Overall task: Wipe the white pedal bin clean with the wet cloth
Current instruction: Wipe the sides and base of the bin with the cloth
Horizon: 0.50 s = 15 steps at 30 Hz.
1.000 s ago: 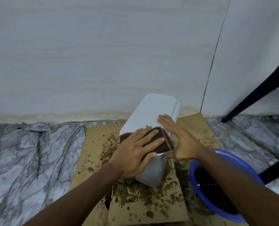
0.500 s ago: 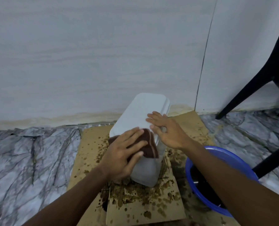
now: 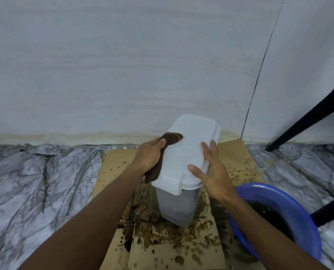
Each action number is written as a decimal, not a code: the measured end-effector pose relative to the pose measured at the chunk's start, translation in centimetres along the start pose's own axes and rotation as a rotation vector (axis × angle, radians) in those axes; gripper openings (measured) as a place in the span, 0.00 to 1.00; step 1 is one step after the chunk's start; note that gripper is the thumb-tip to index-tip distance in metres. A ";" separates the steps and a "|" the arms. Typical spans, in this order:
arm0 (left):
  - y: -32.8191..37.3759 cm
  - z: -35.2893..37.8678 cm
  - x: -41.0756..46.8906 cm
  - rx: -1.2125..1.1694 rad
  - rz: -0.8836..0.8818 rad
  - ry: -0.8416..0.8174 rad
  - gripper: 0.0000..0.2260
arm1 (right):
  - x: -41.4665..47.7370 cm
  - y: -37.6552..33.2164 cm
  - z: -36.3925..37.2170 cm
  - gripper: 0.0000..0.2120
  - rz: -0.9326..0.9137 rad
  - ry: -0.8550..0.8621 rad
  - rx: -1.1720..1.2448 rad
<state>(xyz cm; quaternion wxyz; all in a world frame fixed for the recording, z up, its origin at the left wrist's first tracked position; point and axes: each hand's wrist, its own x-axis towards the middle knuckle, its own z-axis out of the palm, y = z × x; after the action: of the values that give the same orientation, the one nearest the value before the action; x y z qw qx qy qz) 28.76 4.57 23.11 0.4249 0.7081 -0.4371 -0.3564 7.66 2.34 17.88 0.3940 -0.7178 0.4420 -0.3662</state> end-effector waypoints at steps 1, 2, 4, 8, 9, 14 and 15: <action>0.3 0.1 0.1 -0.008 -0.019 0.009 0.15 | 0.1 -0.2 0.4 0.44 0.078 0.056 0.077; 0.4 0.2 0.1 -0.022 -0.035 0.020 0.14 | 0.3 -0.5 0.7 0.44 0.137 0.094 0.155; 0.3 0.4 0.2 -0.048 -0.056 0.043 0.14 | 0.7 -0.6 1.4 0.45 0.157 0.123 0.260; -0.4 0.7 0.0 -0.088 -0.040 0.120 0.15 | 1.3 -0.3 1.8 0.44 0.055 0.135 0.292; -0.6 0.8 -0.2 -0.116 -0.040 0.150 0.14 | 1.8 -0.2 1.6 0.43 0.026 0.112 0.291; -1.9 2.4 -1.8 -0.146 -0.032 0.266 0.16 | 5.6 0.9 -0.5 0.40 0.014 -0.135 0.379; -2.1 2.9 -2.2 -0.094 -0.017 0.253 0.19 | 6.0 0.9 -0.8 0.39 0.029 -0.159 0.403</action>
<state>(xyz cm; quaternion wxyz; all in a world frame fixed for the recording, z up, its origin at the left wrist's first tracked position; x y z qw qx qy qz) 26.06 6.34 20.36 0.5064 0.7302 -0.3570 -0.2880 8.69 -3.72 18.48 0.5686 -0.6446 0.3377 -0.3835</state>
